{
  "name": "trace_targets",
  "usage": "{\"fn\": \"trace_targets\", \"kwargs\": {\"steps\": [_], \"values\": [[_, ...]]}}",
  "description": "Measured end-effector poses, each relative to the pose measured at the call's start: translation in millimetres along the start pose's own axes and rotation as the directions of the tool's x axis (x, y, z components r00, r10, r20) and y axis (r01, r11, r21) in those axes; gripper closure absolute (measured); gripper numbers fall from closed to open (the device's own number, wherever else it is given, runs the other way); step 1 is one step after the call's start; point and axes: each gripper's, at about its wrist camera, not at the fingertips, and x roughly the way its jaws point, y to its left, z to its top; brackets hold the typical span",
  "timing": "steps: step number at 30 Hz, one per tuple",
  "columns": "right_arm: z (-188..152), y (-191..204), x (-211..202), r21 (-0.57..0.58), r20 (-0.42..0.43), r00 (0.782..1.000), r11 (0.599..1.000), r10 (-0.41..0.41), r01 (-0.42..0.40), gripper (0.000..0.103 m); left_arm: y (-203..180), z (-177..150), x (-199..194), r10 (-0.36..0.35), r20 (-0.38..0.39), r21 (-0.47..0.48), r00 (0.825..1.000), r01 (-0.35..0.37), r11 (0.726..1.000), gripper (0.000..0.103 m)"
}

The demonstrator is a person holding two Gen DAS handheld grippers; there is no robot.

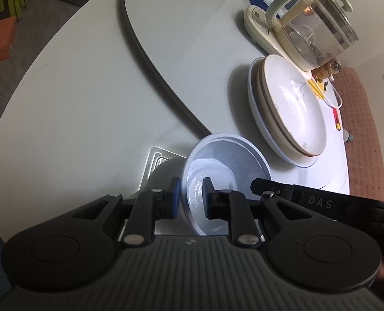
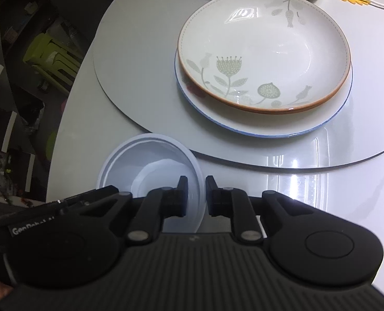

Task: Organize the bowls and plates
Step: 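Close the left tool on the nested bowls' rim while the right tool clamps it, then lift the nested bowls with both tools and carry them toward the plate stack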

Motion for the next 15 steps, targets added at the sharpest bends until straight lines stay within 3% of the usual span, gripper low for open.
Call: {"fn": "trace_targets", "kwargs": {"steps": [7,15], "values": [[4,1,-32,-0.021,-0.006,1.0,1.0,0.016,-0.016,0.086,-16,0,-31,-0.024,0.02,-0.057,0.999,0.026,0.998,0.082],[3,0,-78,-0.022,0.032,0.999,1.0,0.023,-0.022,0.086,-48,-5,-70,-0.038,0.042,-0.03,0.998,0.039,0.999,0.082]]}}
